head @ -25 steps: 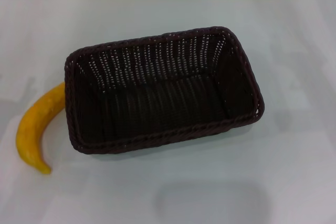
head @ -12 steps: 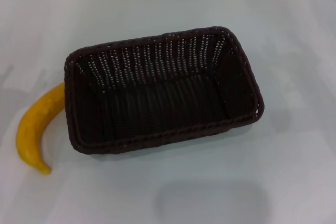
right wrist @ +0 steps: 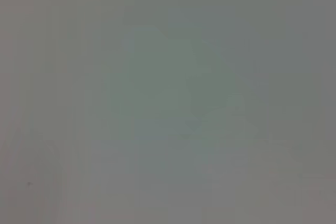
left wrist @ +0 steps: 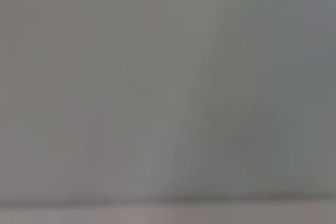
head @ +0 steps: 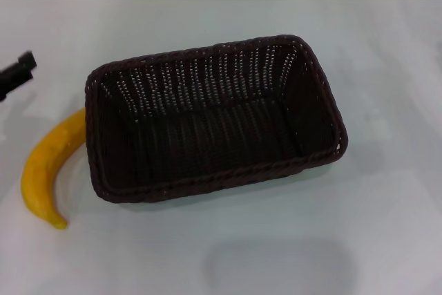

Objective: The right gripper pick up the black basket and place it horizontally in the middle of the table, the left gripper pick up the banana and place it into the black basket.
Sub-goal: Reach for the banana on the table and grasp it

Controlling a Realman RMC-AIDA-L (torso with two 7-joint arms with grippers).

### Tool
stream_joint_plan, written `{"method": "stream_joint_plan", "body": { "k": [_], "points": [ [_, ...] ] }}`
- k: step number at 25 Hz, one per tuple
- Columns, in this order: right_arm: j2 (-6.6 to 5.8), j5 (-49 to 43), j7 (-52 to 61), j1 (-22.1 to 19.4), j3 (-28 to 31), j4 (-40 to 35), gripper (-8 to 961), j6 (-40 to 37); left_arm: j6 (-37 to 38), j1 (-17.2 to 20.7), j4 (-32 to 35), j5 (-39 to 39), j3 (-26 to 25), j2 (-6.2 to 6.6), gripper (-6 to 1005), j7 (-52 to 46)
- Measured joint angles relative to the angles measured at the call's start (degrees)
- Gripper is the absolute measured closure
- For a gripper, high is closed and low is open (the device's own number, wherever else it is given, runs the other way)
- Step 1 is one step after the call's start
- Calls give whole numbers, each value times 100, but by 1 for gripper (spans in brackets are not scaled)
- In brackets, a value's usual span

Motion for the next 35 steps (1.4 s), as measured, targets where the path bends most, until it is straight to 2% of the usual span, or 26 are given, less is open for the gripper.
{"method": "stream_joint_plan", "body": {
  "k": [4, 12, 18, 24, 35],
  "points": [
    [-14, -58, 7, -2, -9, -99, 394, 0, -176, 26, 518, 1505, 13, -10, 137, -1369],
    [-36, -420, 221, -44, -6, -405, 394, 85, -719, 82, 935, 2595, -16, -12, 138, -2693],
    [-35, -722, 320, -109, -17, -780, 394, 269, -1330, -185, 1045, 3888, -6, -11, 138, -3811],
    [-33, -873, 337, -125, -41, -875, 395, 376, -1458, -455, 757, 4126, 17, -8, 138, -3938],
    [-33, -881, 362, -124, -90, -1035, 395, 407, -1484, -602, 590, 4140, 106, -5, 138, -3893]
  ]
}}
